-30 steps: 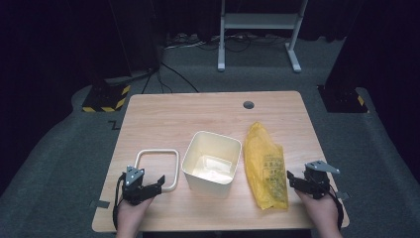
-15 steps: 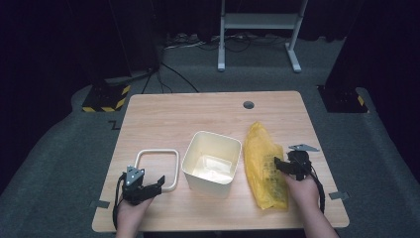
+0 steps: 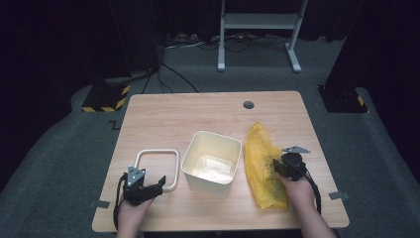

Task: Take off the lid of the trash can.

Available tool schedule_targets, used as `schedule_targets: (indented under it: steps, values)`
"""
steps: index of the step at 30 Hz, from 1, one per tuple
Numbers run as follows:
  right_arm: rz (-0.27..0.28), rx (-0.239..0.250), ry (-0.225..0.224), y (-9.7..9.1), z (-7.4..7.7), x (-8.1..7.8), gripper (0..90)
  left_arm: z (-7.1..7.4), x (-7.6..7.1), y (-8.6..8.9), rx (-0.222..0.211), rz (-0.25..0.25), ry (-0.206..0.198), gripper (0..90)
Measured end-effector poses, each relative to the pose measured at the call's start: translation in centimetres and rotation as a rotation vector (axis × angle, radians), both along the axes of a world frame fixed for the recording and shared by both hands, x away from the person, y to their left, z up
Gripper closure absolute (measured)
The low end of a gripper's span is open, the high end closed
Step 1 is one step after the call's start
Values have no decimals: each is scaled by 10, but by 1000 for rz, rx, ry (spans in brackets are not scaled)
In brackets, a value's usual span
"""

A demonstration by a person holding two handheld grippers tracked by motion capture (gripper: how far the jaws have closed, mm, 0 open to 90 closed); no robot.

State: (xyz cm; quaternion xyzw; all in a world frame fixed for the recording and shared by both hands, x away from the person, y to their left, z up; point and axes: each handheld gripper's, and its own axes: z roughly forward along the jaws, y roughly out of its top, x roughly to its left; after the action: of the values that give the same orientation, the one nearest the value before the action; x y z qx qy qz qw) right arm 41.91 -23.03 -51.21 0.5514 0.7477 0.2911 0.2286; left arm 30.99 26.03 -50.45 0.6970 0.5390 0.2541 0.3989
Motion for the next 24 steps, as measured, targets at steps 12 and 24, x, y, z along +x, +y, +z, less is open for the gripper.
schedule_targets:
  steps: [12,24]
  values:
    - [28,57,-14,3,-1,-10,897,-2,-1,-1,4,1,8,152]
    - [-22,174,-280,-10,35,-40,897,0,-1,0,-16,-10,-13,154]
